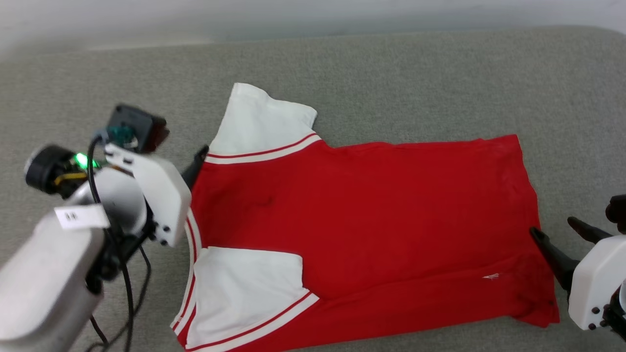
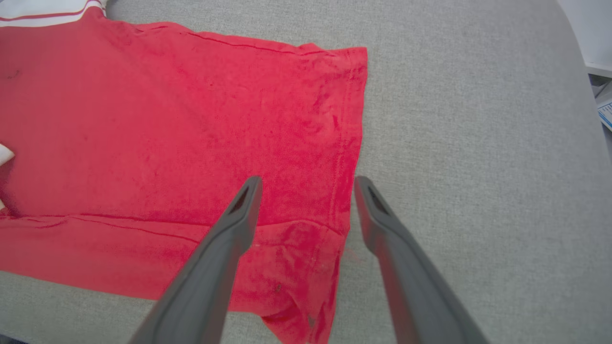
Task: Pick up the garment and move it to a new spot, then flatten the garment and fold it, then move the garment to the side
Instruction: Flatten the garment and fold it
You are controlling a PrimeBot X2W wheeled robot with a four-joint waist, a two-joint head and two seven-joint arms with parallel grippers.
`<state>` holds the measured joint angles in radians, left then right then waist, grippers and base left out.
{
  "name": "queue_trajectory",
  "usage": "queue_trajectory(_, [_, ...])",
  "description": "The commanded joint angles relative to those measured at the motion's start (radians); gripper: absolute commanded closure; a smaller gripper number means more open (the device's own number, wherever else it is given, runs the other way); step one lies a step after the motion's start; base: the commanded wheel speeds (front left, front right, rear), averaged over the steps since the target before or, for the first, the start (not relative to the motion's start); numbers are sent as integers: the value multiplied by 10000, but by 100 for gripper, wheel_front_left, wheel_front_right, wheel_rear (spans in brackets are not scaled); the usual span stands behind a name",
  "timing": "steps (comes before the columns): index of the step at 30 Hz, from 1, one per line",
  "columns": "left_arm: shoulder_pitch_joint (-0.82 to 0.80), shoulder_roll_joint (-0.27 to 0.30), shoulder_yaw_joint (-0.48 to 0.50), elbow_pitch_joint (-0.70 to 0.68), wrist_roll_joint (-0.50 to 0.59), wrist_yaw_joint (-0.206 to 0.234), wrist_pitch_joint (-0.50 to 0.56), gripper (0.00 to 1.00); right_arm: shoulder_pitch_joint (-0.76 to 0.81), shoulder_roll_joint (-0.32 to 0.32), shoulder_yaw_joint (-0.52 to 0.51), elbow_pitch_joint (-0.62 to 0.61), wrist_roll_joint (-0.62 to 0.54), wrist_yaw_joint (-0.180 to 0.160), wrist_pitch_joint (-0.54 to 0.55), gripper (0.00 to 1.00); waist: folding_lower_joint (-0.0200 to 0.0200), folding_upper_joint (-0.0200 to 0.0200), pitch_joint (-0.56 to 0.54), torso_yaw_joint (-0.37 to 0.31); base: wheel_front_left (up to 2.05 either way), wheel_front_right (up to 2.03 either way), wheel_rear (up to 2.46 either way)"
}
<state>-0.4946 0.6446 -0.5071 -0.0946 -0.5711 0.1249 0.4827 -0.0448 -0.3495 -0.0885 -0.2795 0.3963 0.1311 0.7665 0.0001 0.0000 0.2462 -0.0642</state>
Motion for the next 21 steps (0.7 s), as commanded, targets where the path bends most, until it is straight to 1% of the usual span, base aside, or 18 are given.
queue_trajectory(1, [-626, 204, 74, 161, 13, -233, 299, 0, -183, 62, 76, -202, 46, -10, 57, 0, -1, 0, 638, -490, 0, 0, 0])
queue_trajectory(3, [-1434, 194, 48, 496, -310, -706, 899, 0, -368, 94, 140, -501, 87, -9, 86, 0, -1, 0, 934, -652, 0, 0, 0])
queue_trajectory(5, [-2302, 345, 13, 847, -486, -1115, 1637, 0, -537, 98, 224, -760, 56, -9, 120, 0, -1, 0, 1256, -849, 0, 0, 0])
queue_trajectory(8, [-3478, 408, -62, 1454, -744, -1569, 2699, 0, -769, 148, 341, -1049, 63, -9, 124, 0, -1, 0, 1724, -1110, 0, 0, 0])
queue_trajectory(10, [-4216, 404, -99, 1921, -751, -1725, 3188, 0, -942, 188, 459, -1176, 42, -9, 77, 0, -1, 0, 2036, -1282, 0, 0, 0])
queue_trajectory(13, [-5103, 245, -224, 2705, -848, -1954, 3755, 0, -1171, 289, 658, -1167, 38, -10, -40, 0, -1, 0, 2390, -1524, 0, 0, 0])
queue_trajectory(14, [-5601, 183, -311, 3184, -816, -2058, 4020, 0, -1292, 352, 807, -1102, 110, -10, -105, 0, -1, 0, 2587, -1659, 0, 0, 0])
queue_trajectory(17, [-6144, 99, -453, 3938, -651, -2132, 4173, 0, -1484, 407, 954, -976, 162, -9, -248, 0, -1, 0, 2875, -1835, 0, 0, 0])
queue_trajectory(21, [-6644, 18, -610, 4818, -377, -2182, 4108, 0, -1647, 490, 1154, -790, 192, -9, -435, 0, -1, 0, 3128, -1989, 0, 0, 0])
